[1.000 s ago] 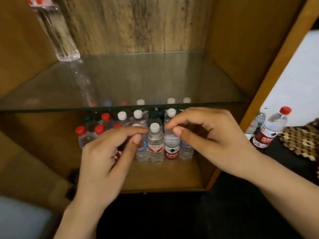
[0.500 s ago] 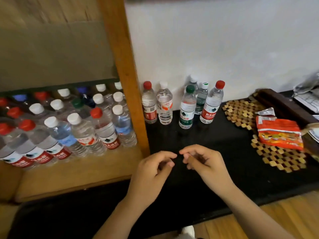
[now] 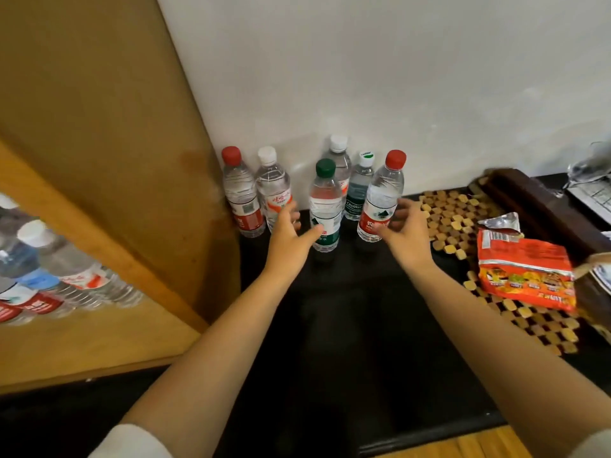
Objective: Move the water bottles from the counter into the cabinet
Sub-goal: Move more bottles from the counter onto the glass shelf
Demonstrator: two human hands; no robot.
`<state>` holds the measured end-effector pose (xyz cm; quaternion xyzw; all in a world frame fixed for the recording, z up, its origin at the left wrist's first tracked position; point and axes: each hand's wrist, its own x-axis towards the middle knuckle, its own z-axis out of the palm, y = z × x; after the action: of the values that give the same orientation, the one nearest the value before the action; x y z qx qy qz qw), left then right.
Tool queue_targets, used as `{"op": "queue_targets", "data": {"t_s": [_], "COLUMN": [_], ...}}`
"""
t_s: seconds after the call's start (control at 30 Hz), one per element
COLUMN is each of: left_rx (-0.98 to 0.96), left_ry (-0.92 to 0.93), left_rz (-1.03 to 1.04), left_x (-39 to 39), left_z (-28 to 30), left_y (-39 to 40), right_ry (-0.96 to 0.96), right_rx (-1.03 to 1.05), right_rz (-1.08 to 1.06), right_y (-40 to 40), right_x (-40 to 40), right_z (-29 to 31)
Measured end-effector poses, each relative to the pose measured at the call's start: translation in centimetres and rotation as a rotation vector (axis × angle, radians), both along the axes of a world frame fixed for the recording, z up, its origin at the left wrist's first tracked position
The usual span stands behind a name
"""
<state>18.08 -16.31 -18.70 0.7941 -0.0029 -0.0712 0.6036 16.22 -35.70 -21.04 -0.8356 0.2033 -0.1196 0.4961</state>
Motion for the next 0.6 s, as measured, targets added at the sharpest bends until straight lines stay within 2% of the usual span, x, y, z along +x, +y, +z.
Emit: {"op": "queue_targets", "data": {"t_s": [0.13, 0.33, 0.5, 0.6], "left_rx": [-0.030, -0.022, 0.119, 0.212], "left_ry": [-0.014, -0.002, -0.040, -0.079], "left_rz": [0.013, -0.098, -0.181, -0.122], "left_x": [4.3, 7.1, 7.3, 7.5], "left_z": [0.2, 0.2, -0.2, -0.3], "left_y": [-2.2, -3.2, -3.2, -3.2], "right_ry": [-0.014, 0.081, 0.068, 0.086], "right_rx": [-0.088, 0.063, -0.019, -0.041], "right_rz": [-0.024, 0.043, 0.075, 0.105], "right_y": [-2.4, -3.9, -3.3, -3.5], "right_x": [3.6, 6.7, 7.4, 7.5], "right_z": [1.2, 2.3, 2.3, 2.3]}}
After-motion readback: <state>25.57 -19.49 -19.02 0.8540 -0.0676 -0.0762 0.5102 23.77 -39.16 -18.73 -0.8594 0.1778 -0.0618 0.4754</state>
